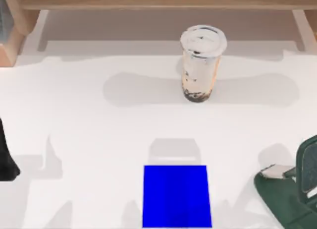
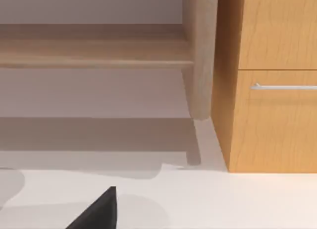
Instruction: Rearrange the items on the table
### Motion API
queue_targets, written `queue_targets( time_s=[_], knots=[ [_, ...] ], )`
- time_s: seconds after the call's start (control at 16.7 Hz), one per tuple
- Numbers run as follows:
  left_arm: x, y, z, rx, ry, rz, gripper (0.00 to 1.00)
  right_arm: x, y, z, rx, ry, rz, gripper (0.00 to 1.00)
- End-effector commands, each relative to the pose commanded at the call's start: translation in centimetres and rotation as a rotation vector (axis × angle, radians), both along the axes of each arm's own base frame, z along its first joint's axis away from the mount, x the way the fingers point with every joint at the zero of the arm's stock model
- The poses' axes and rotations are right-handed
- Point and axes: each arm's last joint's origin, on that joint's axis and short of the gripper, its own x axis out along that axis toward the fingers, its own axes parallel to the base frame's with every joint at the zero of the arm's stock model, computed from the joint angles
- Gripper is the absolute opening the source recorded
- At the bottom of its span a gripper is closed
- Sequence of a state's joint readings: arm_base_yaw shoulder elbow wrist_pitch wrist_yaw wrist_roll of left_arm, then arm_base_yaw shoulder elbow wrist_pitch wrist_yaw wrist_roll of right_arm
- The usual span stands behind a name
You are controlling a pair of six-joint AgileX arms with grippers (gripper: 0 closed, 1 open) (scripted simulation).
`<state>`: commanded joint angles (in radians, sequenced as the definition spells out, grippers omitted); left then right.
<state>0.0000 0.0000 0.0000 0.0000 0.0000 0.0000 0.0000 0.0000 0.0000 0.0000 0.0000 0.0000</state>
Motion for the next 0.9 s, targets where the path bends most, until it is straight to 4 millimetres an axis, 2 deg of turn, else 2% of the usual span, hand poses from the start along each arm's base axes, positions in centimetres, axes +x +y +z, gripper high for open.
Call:
queue_targets(
  time_s=[0.18, 0.36, 0.9],
  knots=[
    [0.0, 0.0, 0.0, 0.0, 0.0, 0.0, 1.0, 0.0, -0.1, 0.1, -0.005, 0.011, -0.005, 1.0],
    [0.0, 0.0, 0.0, 0.0, 0.0, 0.0, 1.0, 0.2, -0.4, 0.7, -0.041, 0.106, -0.038, 1.0],
    [0.0, 0.0, 0.0, 0.0, 0.0, 0.0, 1.0, 2.7, -2.2, 3.9, -0.129, 0.631, -0.106, 1.0]
  ],
)
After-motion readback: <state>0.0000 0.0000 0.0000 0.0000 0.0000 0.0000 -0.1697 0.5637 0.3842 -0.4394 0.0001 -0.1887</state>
